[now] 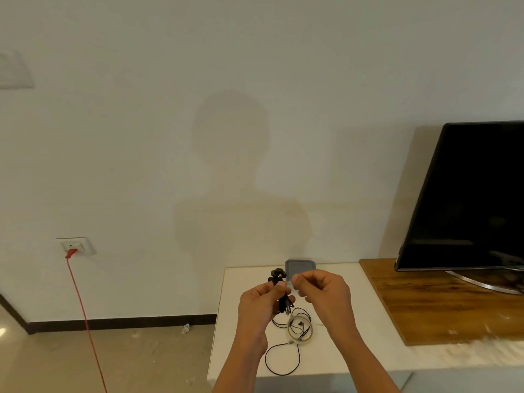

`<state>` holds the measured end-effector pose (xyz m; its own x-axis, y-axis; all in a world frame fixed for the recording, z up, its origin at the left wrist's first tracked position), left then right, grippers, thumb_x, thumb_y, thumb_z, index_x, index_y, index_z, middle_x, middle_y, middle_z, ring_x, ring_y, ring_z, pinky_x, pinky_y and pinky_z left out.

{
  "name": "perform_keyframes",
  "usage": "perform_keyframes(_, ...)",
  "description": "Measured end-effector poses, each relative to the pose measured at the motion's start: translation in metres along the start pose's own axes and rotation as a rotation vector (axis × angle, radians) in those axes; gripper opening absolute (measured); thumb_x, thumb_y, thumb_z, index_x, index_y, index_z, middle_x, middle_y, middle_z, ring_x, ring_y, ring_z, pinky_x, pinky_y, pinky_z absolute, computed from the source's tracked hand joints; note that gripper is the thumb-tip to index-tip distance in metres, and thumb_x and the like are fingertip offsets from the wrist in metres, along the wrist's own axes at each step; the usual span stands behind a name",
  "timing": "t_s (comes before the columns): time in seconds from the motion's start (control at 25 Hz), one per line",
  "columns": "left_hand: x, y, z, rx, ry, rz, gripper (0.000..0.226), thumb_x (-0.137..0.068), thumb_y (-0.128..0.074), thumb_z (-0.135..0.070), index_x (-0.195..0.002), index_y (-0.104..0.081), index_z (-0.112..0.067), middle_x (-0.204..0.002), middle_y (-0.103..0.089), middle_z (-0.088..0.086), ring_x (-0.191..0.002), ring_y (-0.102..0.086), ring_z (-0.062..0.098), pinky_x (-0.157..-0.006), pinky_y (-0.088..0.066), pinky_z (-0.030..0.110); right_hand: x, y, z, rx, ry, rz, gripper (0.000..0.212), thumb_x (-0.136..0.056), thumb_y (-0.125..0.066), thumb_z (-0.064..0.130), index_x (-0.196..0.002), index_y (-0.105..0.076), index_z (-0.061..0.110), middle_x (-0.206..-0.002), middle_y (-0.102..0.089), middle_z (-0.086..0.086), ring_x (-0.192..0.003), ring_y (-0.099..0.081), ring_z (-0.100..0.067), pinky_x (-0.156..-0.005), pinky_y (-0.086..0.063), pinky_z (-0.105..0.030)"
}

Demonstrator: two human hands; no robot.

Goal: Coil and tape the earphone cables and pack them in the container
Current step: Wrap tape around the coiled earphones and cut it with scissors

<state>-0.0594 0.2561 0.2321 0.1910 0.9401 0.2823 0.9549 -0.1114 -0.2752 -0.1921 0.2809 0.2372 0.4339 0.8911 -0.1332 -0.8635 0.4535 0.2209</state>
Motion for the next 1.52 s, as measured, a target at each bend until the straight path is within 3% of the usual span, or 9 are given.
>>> perform_keyframes(0.2,0.020,0.001,-0.004,0.112,0.092,-0.007,0.013,-0.090,-0.062,-0.011,-0.095,-0.073,-0.007,-0.086,-0.075,0.014,-0.076,-0.072,0.018,-0.068,-0.051,0.024,0.012,-0.007,0.007,0.016,-0.068,0.017,0.013,-0.081,-0.072,0.028,-0.068,-0.075,0.026,-0.064,-0.072,0.005,-0.060,-0.063,-0.008,-0.063,-0.054,-0.027)
perform_keyframes(0.4,0.024,0.003,0.004,0.196,0.111,-0.027,0.016,-0.092,-0.058,-0.007,-0.101,-0.071,-0.006,-0.087,-0.074,0.014,-0.073,-0.071,0.017,-0.070,-0.054,0.025,0.015,-0.012,0.010,-0.015,-0.149,0.102,0.018,-0.082,-0.071,0.028,-0.067,-0.075,0.018,-0.052,-0.066,0.002,-0.048,-0.057,0.002,-0.050,-0.041,-0.011)
perform_keyframes(0.68,0.025,0.010,0.011,0.259,0.211,-0.037,0.015,-0.093,-0.056,-0.009,-0.099,-0.070,-0.010,-0.082,-0.075,0.011,-0.071,-0.071,0.016,-0.071,-0.050,0.028,0.008,-0.019,-0.001,0.281,-0.087,0.212,0.036,-0.089,-0.061,0.033,-0.056,-0.068,0.020,-0.051,-0.064,0.005,-0.049,-0.052,-0.005,-0.051,-0.039,-0.015)
perform_keyframes(0.8,0.024,0.011,0.015,0.319,0.271,-0.045,0.013,-0.092,-0.058,-0.010,-0.093,-0.070,-0.011,-0.074,-0.075,0.009,-0.076,-0.068,0.018,-0.075,-0.046,0.029,0.004,-0.021,-0.008,0.348,-0.102,0.251,0.027,-0.092,-0.055,0.029,-0.075,-0.072,0.016,-0.066,-0.068,0.004,-0.054,-0.054,-0.003,-0.053,-0.039,-0.014)
perform_keyframes(0.92,0.020,0.014,0.018,0.348,0.298,-0.077,0.011,-0.091,-0.060,-0.012,-0.095,-0.070,-0.010,-0.076,-0.075,0.011,-0.081,-0.067,0.021,-0.077,-0.045,0.030,0.008,-0.015,-0.012,0.278,-0.079,0.145,0.012,-0.088,-0.062,0.028,-0.092,-0.070,0.020,-0.083,-0.069,0.006,-0.076,-0.063,-0.008,-0.060,-0.044,-0.012)
perform_keyframes(1.04,0.019,0.016,0.019,0.302,0.265,-0.098,0.011,-0.091,-0.060,-0.012,-0.094,-0.070,-0.011,-0.083,-0.073,0.013,-0.083,-0.067,0.020,-0.079,-0.045,0.030,0.029,-0.011,-0.006,0.173,0.103,-0.097,0.001,-0.082,-0.070,0.023,-0.083,-0.071,0.025,-0.076,-0.068,0.010,-0.071,-0.062,-0.008,-0.060,-0.047,-0.014)
perform_keyframes(1.24,0.017,0.011,0.021,0.312,0.244,-0.112,0.012,-0.090,-0.061,-0.010,-0.096,-0.071,-0.010,-0.096,-0.073,0.015,-0.088,-0.067,0.023,-0.080,-0.048,0.031,0.039,-0.029,-0.004,0.203,0.155,0.033,0.024,-0.080,-0.073,0.023,-0.070,-0.068,0.044,-0.067,-0.069,0.019,-0.076,-0.062,0.004,-0.065,-0.046,-0.006)
perform_keyframes(1.4,0.018,0.013,0.023,0.297,0.215,-0.066,0.016,-0.090,-0.061,-0.014,-0.101,-0.072,-0.011,-0.098,-0.074,0.014,-0.086,-0.069,0.021,-0.080,-0.049,0.032,0.030,-0.030,-0.012,0.154,0.056,0.071,0.012,-0.083,-0.070,0.021,-0.076,-0.077,0.029,-0.064,-0.070,0.017,-0.068,-0.065,0.005,-0.062,-0.046,-0.006)
perform_keyframes(1.52,0.017,0.015,0.021,0.217,0.188,-0.001,0.017,-0.091,-0.061,-0.016,-0.103,-0.072,-0.013,-0.094,-0.075,0.011,-0.088,-0.070,0.018,-0.084,-0.053,0.037,0.025,-0.025,-0.016,-0.021,-0.074,0.181,0.013,-0.084,-0.069,0.018,-0.076,-0.078,0.023,-0.073,-0.075,0.005,-0.075,-0.070,-0.005,-0.072,-0.051,-0.019)
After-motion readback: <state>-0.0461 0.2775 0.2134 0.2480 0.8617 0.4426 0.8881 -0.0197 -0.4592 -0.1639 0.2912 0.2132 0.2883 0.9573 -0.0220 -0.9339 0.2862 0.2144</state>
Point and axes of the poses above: each hand's wrist, its own x-axis away from the middle knuckle, its own y-axis out of the back of the hand, z = x × y, the point moved 1 cm from there along -x, towards the middle knuckle
